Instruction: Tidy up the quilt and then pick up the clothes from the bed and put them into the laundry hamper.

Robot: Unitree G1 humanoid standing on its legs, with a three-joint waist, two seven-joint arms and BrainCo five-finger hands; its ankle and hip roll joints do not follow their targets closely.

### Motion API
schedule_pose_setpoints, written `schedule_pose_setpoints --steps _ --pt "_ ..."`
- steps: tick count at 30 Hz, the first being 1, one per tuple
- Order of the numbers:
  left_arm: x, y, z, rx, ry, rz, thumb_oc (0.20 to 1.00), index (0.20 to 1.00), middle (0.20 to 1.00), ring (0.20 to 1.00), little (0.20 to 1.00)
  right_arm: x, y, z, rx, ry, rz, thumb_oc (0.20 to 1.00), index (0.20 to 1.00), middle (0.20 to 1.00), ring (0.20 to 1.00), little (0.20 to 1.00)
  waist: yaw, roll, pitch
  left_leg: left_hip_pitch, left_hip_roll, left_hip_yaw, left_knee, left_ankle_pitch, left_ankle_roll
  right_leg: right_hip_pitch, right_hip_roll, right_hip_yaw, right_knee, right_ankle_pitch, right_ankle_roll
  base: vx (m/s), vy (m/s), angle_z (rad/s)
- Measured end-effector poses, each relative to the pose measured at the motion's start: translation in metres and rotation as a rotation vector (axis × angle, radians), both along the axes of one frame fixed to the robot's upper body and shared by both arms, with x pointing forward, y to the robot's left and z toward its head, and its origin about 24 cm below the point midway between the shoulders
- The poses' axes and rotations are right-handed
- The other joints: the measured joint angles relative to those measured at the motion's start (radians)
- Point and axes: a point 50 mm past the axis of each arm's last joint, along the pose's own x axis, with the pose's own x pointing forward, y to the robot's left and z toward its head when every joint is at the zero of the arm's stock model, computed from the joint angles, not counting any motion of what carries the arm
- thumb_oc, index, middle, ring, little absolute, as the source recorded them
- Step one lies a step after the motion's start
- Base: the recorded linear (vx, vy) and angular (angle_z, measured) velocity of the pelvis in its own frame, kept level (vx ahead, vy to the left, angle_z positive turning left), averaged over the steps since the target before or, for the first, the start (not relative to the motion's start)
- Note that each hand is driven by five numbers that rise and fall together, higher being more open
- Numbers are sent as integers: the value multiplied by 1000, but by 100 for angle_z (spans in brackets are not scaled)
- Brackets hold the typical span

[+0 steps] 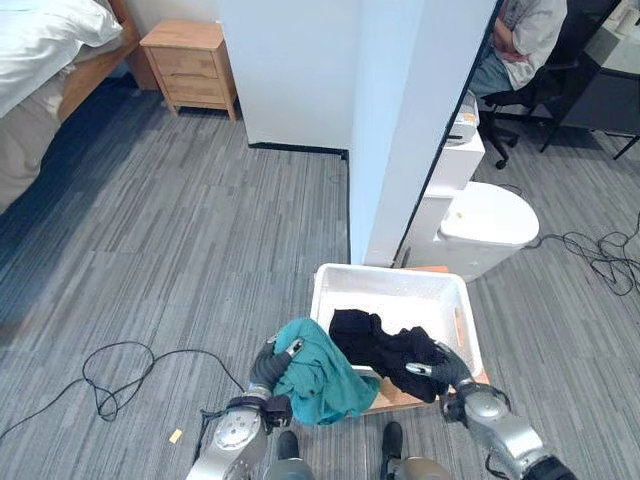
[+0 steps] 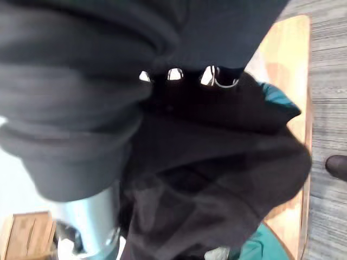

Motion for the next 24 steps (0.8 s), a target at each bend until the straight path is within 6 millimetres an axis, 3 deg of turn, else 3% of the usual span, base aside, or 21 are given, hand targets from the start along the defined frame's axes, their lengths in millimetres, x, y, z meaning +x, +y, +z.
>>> schedule_pose_setpoints --steps 5,9,13,17,20,22,24 --pt "-3 23 -10 30 43 124 200 200 200 200 200 -11 -23 -3 12 6 -88 1000 1000 1000 1000 1000 -2 -4 -2 15 2 11 -1 -8 -7 3 -1 12 0 0 0 7 1 -7" --pt "-10 38 -11 46 49 188 200 200 200 200 200 -31 -40 -13 31 48 -165 1000 1000 1000 1000 1000 -1 -6 -4 21 2 14 -1 -9 -8 6 1 20 0 0 0 14 1 -5" --pt "-15 44 -11 49 41 213 200 200 200 200 200 -42 -45 -14 51 27 -200 1000 1000 1000 1000 1000 -7 -21 -13 32 3 17 -1 -15 -3 15 2 22 0 -2 -2 36 1 -2" --pt "-21 45 -14 47 57 207 200 200 200 200 200 -37 -55 -4 67 -57 -257 1000 1000 1000 1000 1000 -16 -42 -29 34 3 20 -1 -15 -2 14 0 24 0 -2 -2 12 2 -1" --pt "-27 45 -17 49 77 212 200 200 200 200 200 -28 -61 30 72 -208 -265 1000 1000 1000 1000 1000 -32 -50 -36 46 2 37 -1 -16 -3 15 1 29 0 -1 -2 12 -4 -15" --pt "-31 47 -19 56 92 235 200 200 200 200 200 -29 -85 36 20 -229 -346 1000 1000 1000 1000 1000 -35 -52 -46 56 2 55 -1 -25 -1 16 -6 32 0 -5 -8 34 -17 -26" --pt "-40 56 -23 49 128 338 200 200 200 200 200 -55 -120 22 -171 -98 -439 1000 1000 1000 1000 1000 -48 -53 -64 59 0 60 -1 -30 -1 16 -7 35 0 -5 -8 29 -35 -8"
